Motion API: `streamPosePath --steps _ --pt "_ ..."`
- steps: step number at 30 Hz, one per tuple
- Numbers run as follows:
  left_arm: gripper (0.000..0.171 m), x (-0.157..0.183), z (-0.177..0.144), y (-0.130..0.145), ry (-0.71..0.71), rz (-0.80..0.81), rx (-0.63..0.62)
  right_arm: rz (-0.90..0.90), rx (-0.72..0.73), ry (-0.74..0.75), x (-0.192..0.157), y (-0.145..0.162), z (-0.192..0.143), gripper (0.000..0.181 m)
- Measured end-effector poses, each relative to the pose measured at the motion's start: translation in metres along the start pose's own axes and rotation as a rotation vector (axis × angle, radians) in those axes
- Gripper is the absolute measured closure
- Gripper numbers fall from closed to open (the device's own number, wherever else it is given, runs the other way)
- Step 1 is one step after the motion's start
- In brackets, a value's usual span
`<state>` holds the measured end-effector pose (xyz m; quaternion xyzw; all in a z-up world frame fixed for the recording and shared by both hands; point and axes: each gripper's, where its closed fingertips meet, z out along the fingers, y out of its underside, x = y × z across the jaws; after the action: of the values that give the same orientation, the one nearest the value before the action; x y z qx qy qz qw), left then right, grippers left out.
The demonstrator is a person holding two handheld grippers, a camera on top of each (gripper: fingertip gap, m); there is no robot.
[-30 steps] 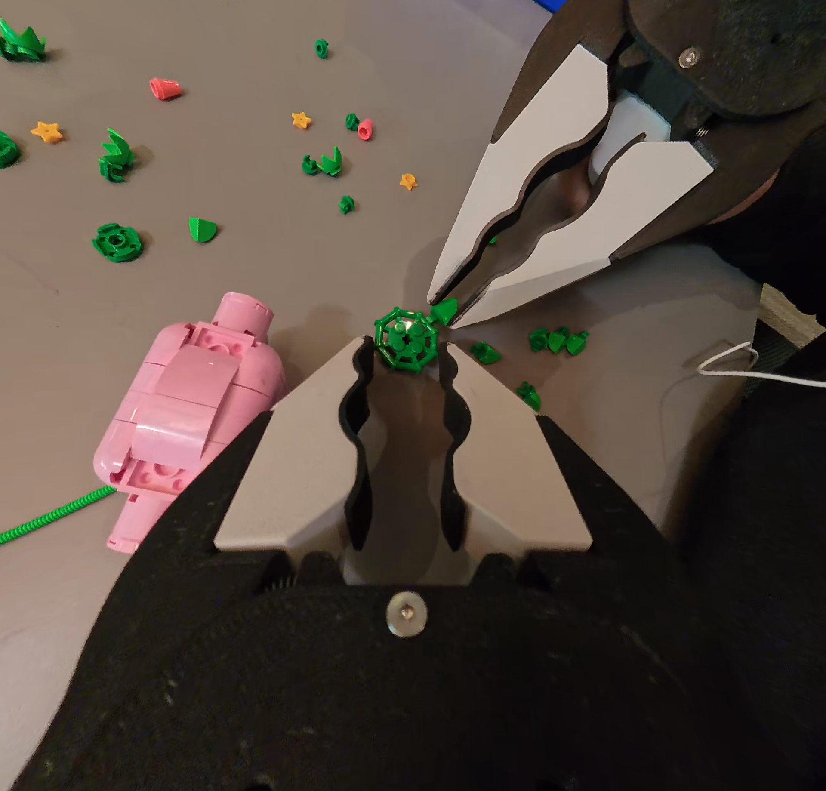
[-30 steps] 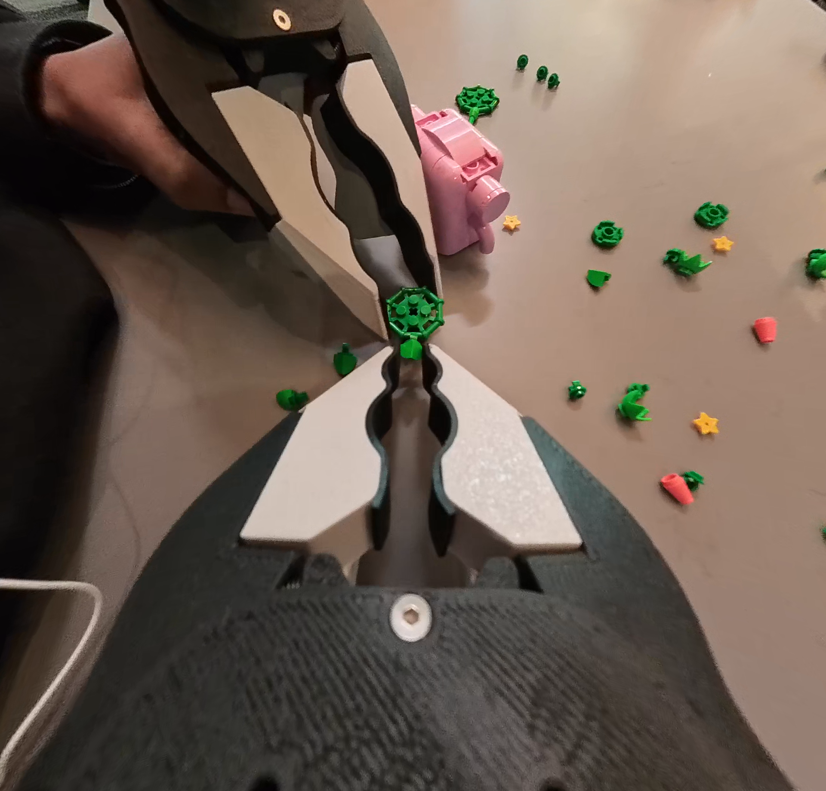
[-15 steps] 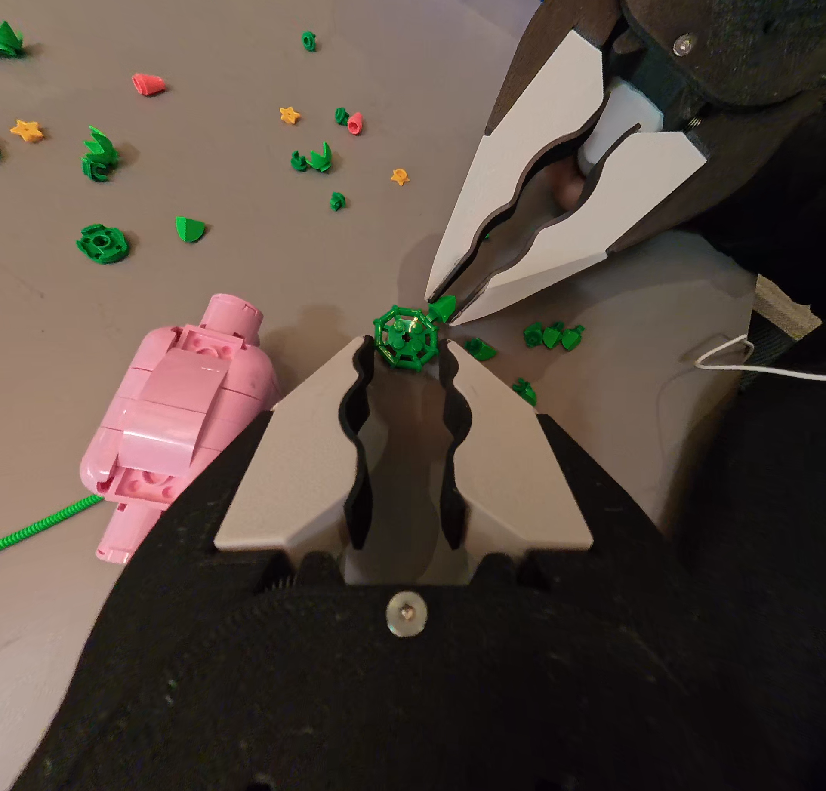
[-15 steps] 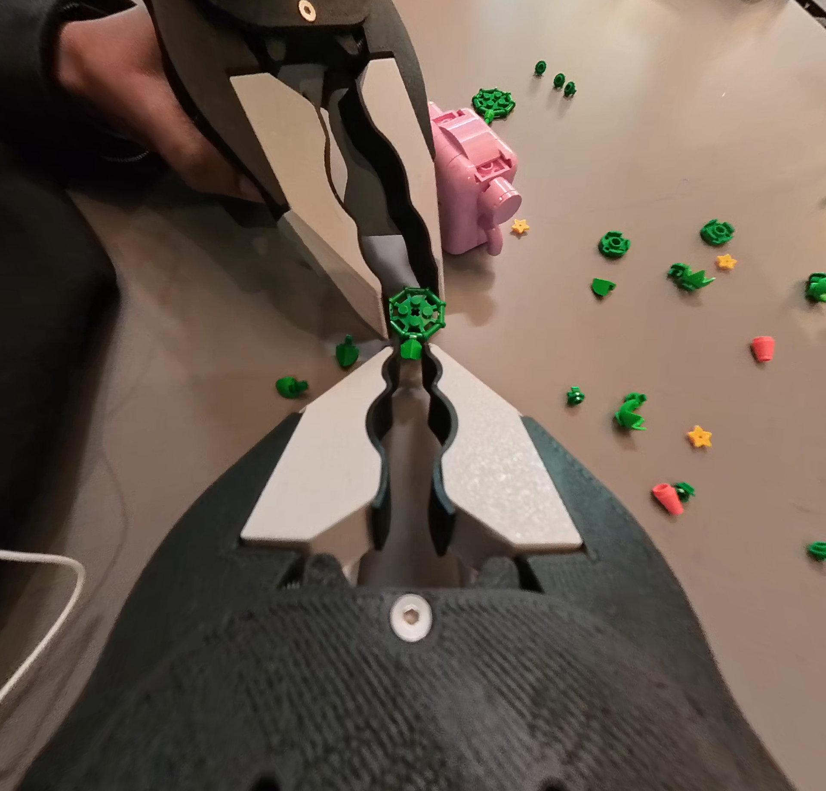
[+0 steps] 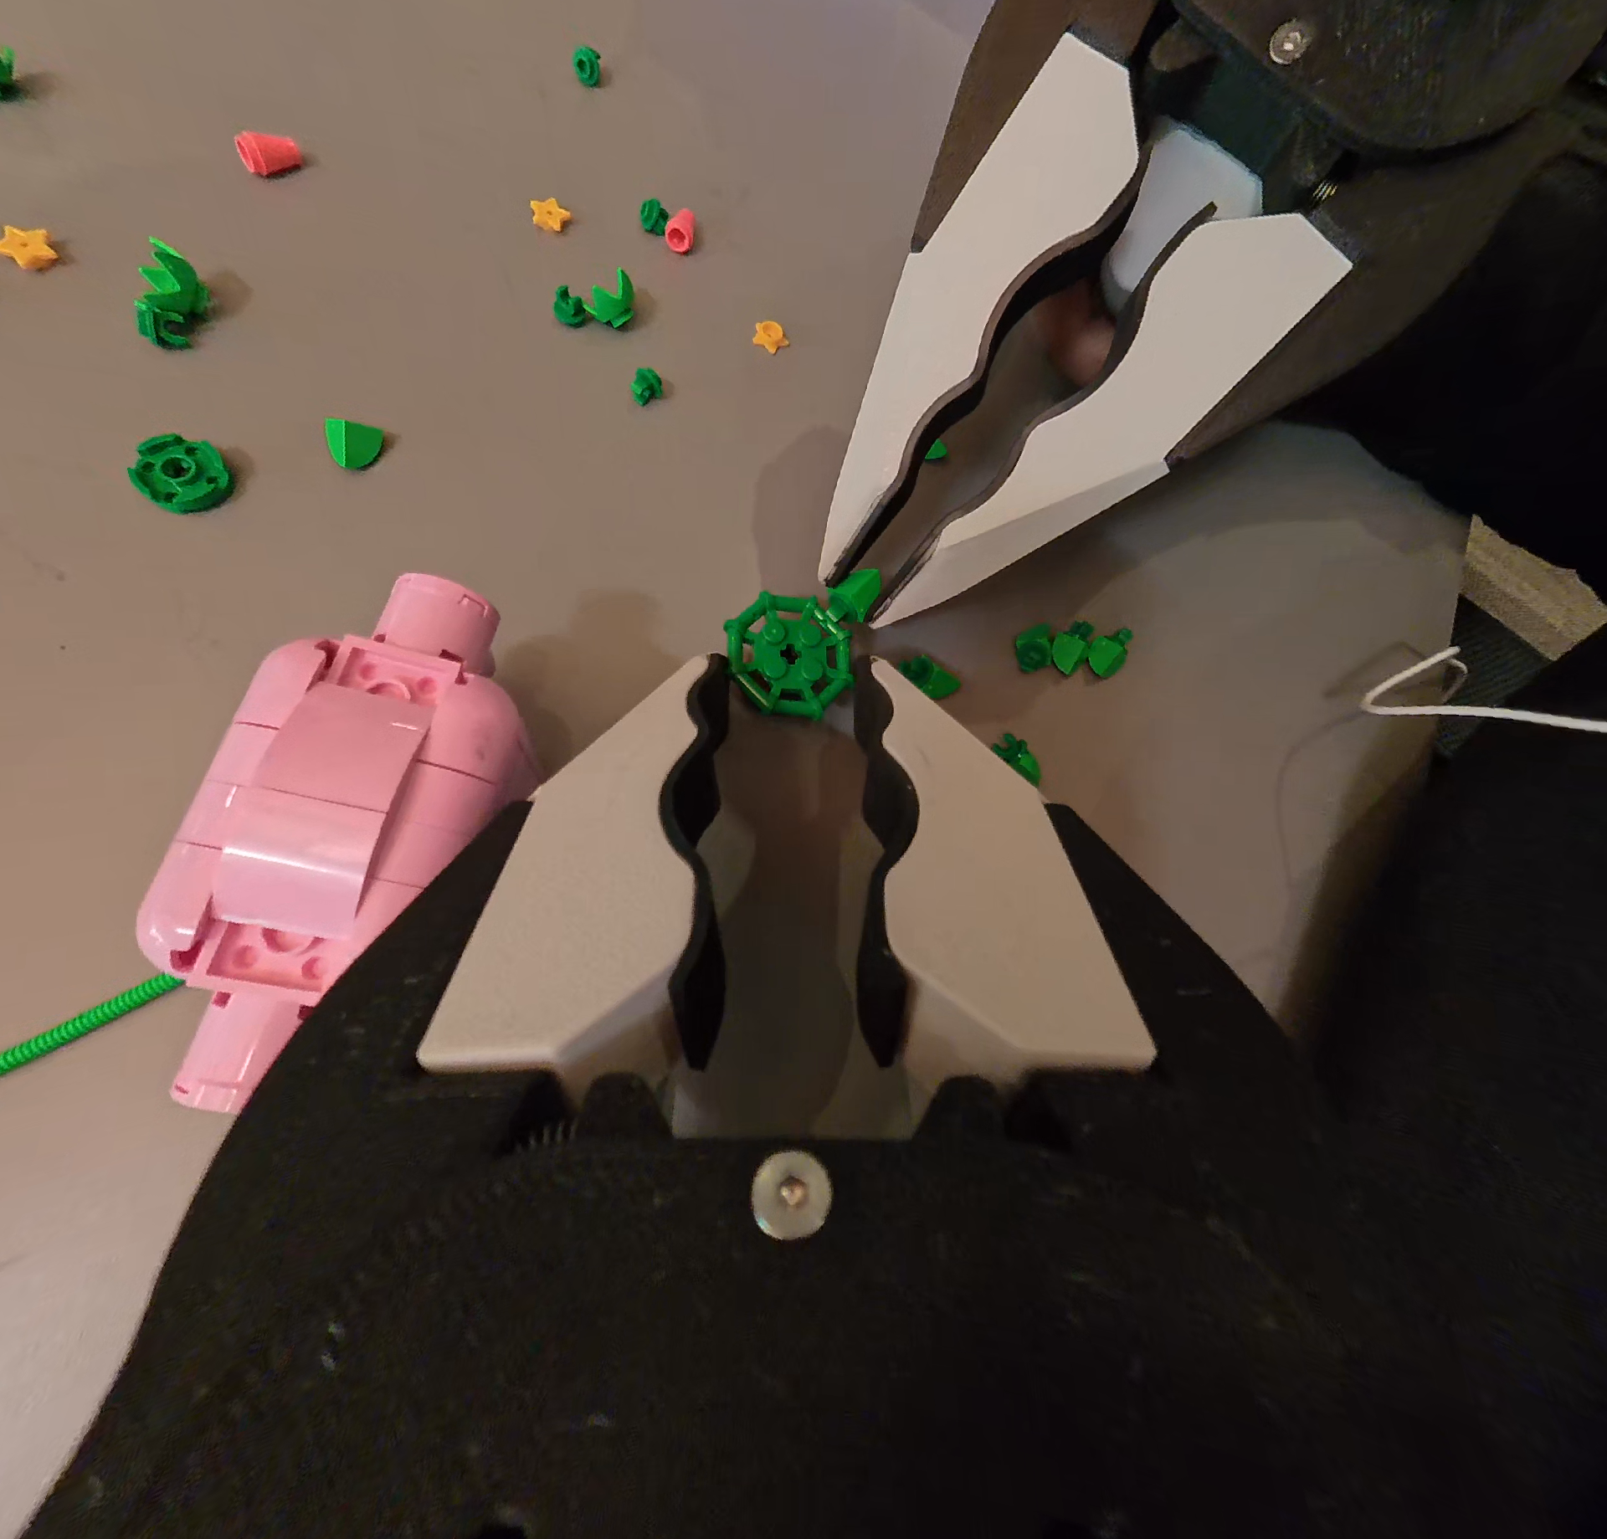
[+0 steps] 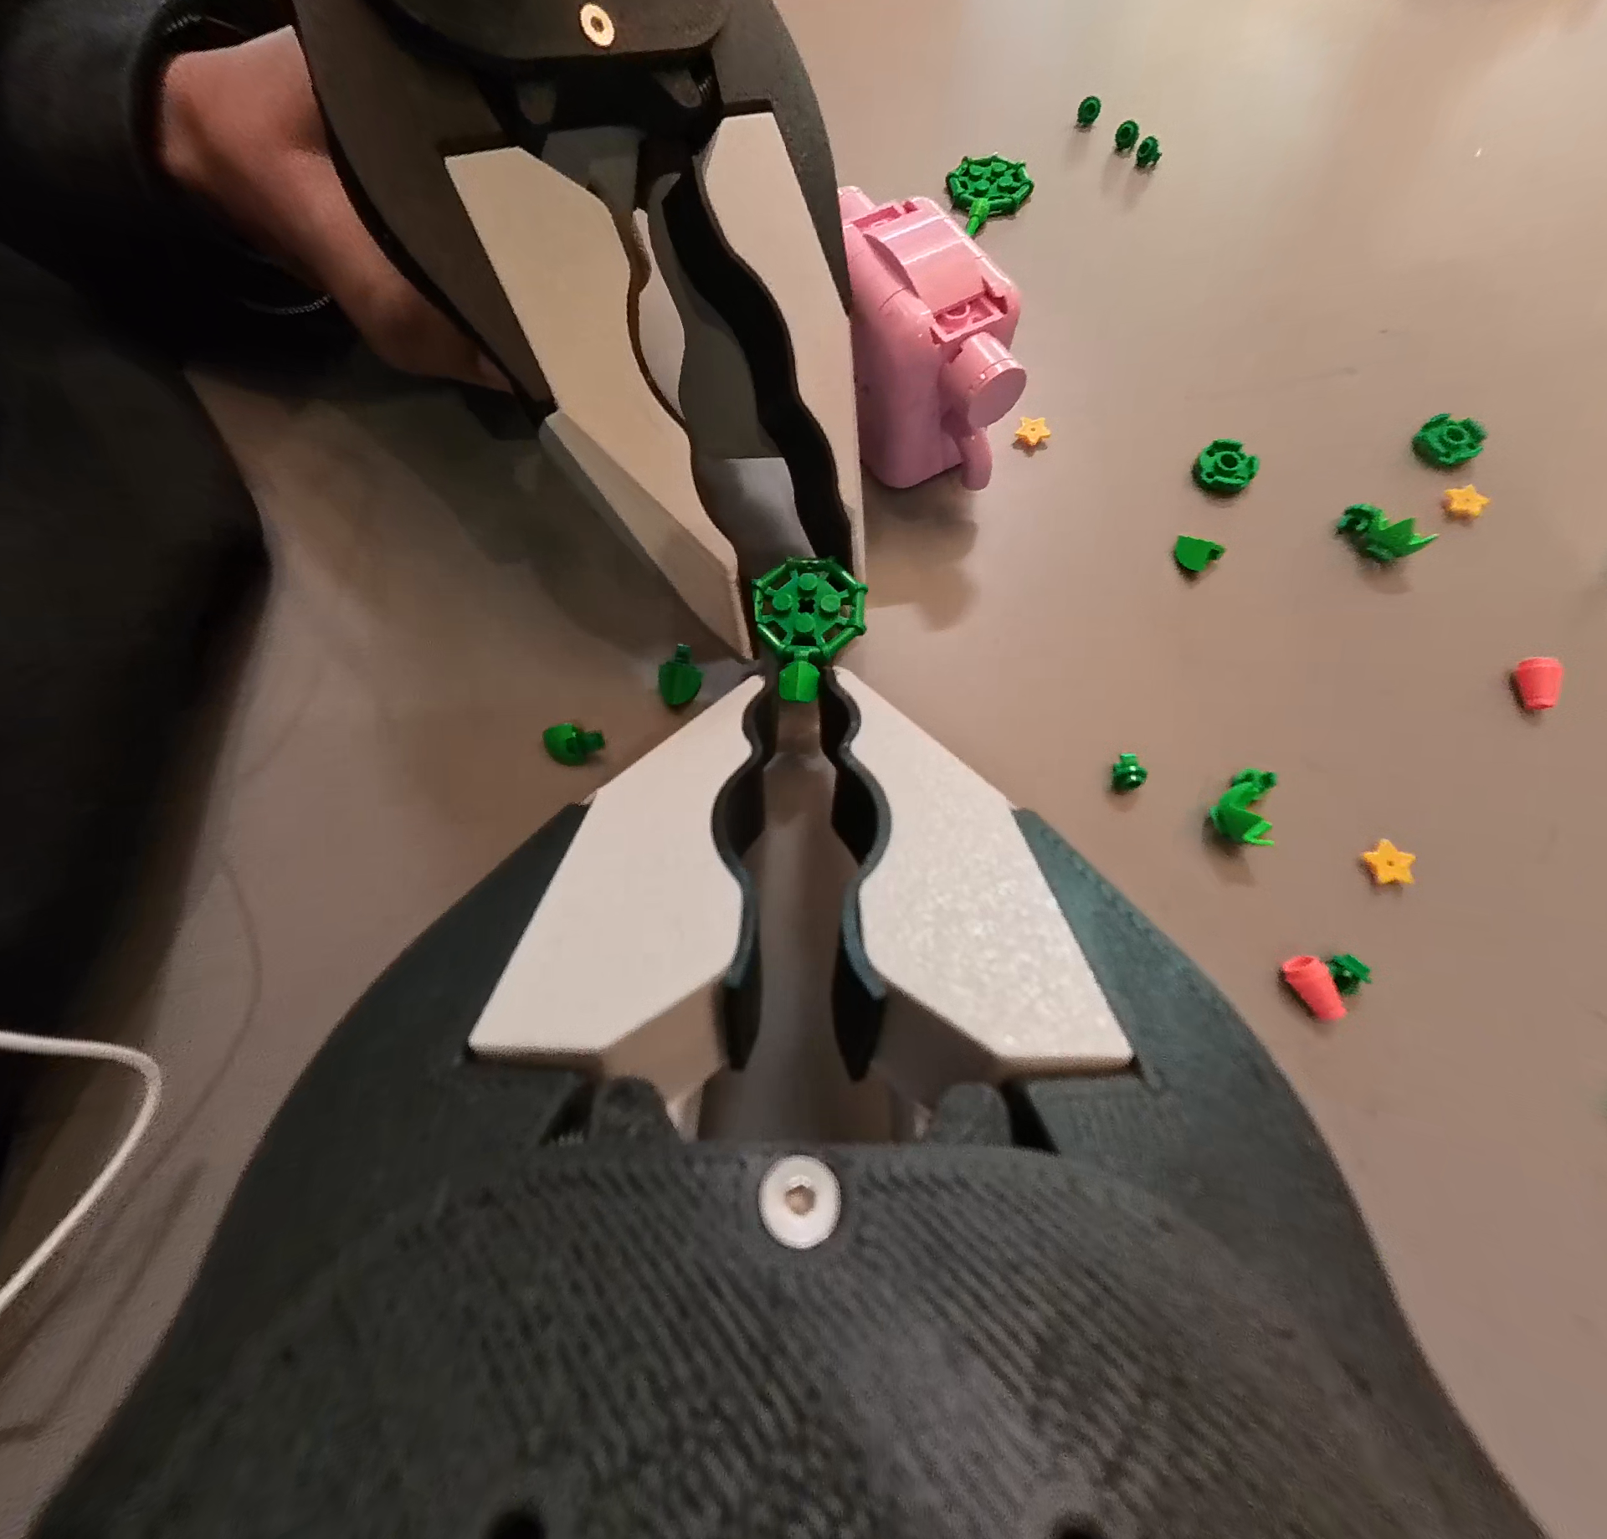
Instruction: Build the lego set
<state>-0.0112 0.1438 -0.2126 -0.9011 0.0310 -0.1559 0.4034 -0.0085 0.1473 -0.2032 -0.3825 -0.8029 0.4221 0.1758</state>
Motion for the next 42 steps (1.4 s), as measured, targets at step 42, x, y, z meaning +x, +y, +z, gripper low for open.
streamPosePath --steps 42 --pt "0.143 0.0024 0.0042 0.0032 -0.079 0.181 -0.044 0.085 -0.094 -0.099 -0.0031 0.0043 -0.0021 0.174"
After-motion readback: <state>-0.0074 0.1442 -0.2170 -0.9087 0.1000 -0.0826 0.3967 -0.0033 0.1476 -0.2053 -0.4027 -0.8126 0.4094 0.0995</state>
